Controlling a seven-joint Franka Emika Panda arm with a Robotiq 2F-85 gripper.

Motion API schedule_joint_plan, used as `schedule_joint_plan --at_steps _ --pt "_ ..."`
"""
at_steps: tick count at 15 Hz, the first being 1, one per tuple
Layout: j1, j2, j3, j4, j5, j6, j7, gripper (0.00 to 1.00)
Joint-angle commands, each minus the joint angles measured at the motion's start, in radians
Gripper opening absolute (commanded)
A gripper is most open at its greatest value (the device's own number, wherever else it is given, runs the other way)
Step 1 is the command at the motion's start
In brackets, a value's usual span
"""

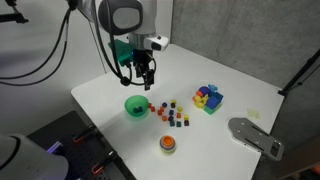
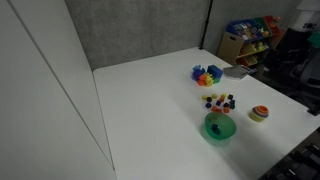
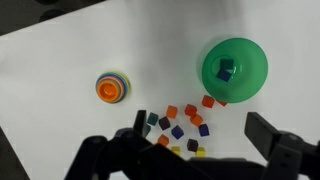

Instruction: Put one small orange block in the green bowl

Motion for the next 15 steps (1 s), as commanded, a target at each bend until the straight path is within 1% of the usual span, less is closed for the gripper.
schedule_joint_plan --at_steps 1,4,5,6,9,10,11,15 --pt "0.003 0.085 0.002 0.019 0.028 0.05 0.035 1.0" --pt "0.005 0.134 -0.001 0.027 0.04 0.1 0.048 1.0" --pt "0.005 0.133 -0.002 0.028 0.034 0.099 0.052 1.0" --pt "0.005 0.123 -0.004 0.008 0.025 0.097 0.027 1.0" --pt "0.005 0.133 -0.004 0.012 0.025 0.101 0.031 1.0" --pt "0.007 0.154 0.002 0.017 -0.02 0.118 0.085 1.0" --pt "0.01 0.171 0.005 0.022 -0.025 0.134 0.111 1.0" --pt "0.042 0.271 0.017 0.063 -0.002 0.181 0.21 1.0"
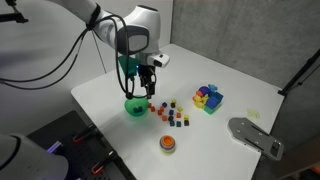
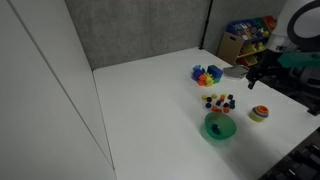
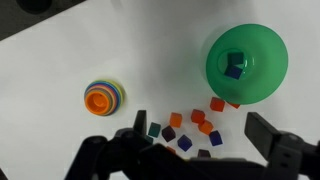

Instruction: Put one small orange block in the green bowl

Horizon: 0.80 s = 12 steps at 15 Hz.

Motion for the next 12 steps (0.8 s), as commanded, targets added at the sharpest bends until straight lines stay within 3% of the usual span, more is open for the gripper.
schedule_joint_plan --at_steps 1,6,12 --pt "0.031 0.106 0.012 0.057 0.012 0.056 0.108 1.0" --pt "0.073 0.251 0.009 0.132 0.083 0.152 0.17 1.0" --pt "0.08 0.407 0.004 0.221 0.171 0.242 0.133 1.0"
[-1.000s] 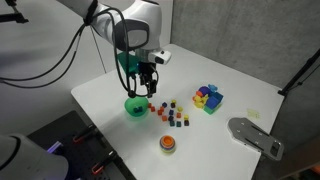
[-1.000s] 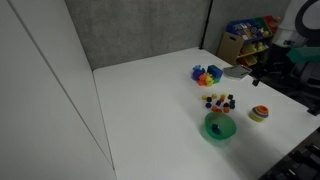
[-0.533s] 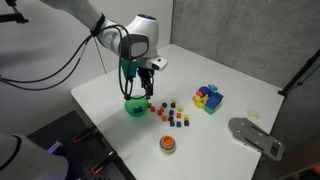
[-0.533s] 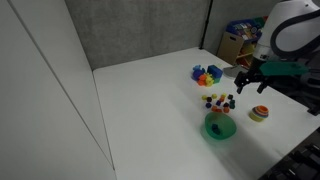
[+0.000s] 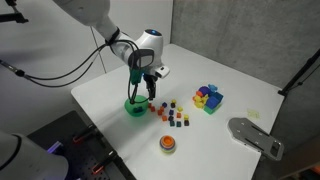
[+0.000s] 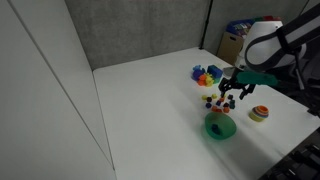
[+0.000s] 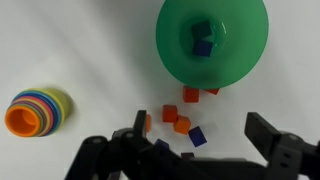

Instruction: Put one small orange block in the green bowl

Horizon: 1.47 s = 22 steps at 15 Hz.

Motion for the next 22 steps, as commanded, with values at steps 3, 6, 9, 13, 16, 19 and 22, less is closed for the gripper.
schedule_joint_plan --at_steps 3,6,9,13,16,19,22 --pt "0.006 0.136 -0.009 0.078 0.054 0.097 -0.028 1.0" --pt "0.007 0.192 -0.009 0.092 0.06 0.148 -0.04 1.0" --pt "0.008 0.246 -0.011 0.108 0.063 0.198 -0.04 1.0" --pt "0.015 0.315 -0.019 0.138 0.073 0.241 -0.025 1.0" --pt "0.026 0.36 -0.029 0.149 0.085 0.272 -0.017 1.0" --pt "0.032 0.395 -0.027 0.155 0.097 0.299 -0.02 1.0" --pt "0.035 0.423 -0.019 0.166 0.112 0.309 -0.023 1.0"
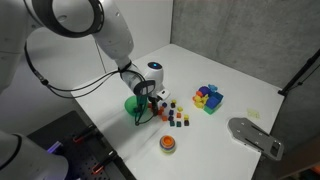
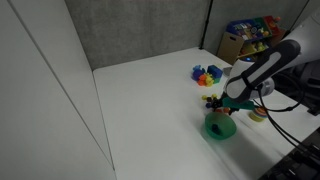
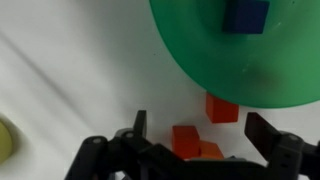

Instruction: Put one small orange block in the green bowl

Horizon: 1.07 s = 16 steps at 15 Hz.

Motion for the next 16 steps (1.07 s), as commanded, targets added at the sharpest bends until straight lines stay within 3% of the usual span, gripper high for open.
schedule_joint_plan --at_steps 1,6,7,8,16 --pt "0.011 0.038 0.003 0.036 0.042 0.012 -0.016 1.0" --pt "0.017 0.056 0.011 0.052 0.056 0.035 -0.02 1.0" --pt "0.018 0.056 0.012 0.054 0.057 0.037 -0.02 0.92" --pt "0.019 0.058 0.012 0.056 0.058 0.039 -0.019 0.74" --pt "0.024 0.068 0.01 0.063 0.063 0.059 -0.013 0.09"
